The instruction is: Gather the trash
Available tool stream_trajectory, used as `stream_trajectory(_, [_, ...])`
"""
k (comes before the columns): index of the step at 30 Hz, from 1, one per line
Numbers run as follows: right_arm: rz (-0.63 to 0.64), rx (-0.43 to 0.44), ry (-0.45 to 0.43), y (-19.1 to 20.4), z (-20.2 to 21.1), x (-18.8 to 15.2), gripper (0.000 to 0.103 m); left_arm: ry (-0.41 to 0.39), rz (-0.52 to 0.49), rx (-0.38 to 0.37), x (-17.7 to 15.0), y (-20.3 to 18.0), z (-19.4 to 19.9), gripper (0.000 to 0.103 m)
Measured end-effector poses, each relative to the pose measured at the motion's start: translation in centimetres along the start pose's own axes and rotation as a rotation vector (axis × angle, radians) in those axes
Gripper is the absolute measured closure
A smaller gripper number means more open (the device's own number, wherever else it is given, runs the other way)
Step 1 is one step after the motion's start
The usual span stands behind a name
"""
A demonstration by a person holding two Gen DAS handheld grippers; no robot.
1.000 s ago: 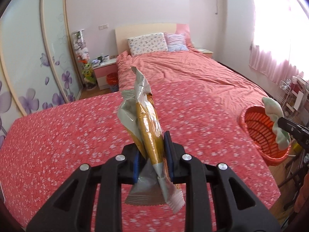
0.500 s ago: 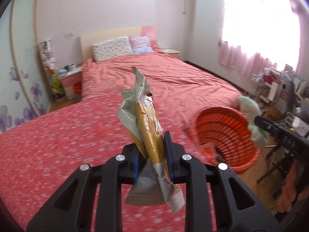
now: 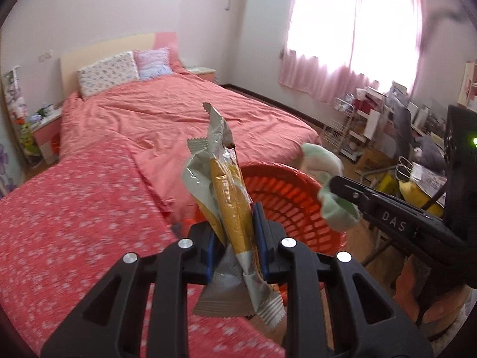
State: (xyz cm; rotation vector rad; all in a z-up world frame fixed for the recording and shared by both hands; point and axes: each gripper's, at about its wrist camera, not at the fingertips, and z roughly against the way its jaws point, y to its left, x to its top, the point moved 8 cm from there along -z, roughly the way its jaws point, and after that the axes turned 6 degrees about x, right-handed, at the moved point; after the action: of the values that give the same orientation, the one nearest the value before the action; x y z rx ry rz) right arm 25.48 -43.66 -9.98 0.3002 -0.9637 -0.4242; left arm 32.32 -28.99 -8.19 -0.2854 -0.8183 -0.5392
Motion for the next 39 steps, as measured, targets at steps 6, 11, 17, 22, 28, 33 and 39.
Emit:
stream_trajectory(6, [-0.047,0.038,0.030,-2.0,-1.7,0.0,0.075,0.074,-0.013,0.004,-0.6,-1.7,-5.3,0.062])
stream_trajectory(11, [-0.047,0.018,0.025,-2.4,-1.3,-0.6,0.057,0.114,0.017,0.050,-2.0,0.1,-6.7,0.051])
stream_trajectory(17, [0.052,-0.050,-0.032,-0.1,2.4,-1.5,0.042,0.067,0.043,0.113,-3.2,3.4,-2.0,0.042])
stream_trajectory(22, [0.117,-0.069,-0.109,2.4,6.8,-2.2,0.024,-0.005,0.073,0.178,-4.7,5.4,4.5,0.030])
stream_trajectory(28, [0.202,-0.121,-0.241,5.7,12.8,-3.6,0.002,-0.114,0.138,0.297,-8.2,7.9,14.0,0.009])
stream_trajectory(33, [0.242,-0.171,-0.288,7.8,16.6,-5.8,0.002,-0.183,0.166,0.431,-11.2,9.1,19.9,0.004])
stream_trajectory(39, [0.283,-0.230,-0.288,9.4,18.1,-9.5,0.002,-0.227,0.222,0.605,-15.6,10.6,25.0,0.004])
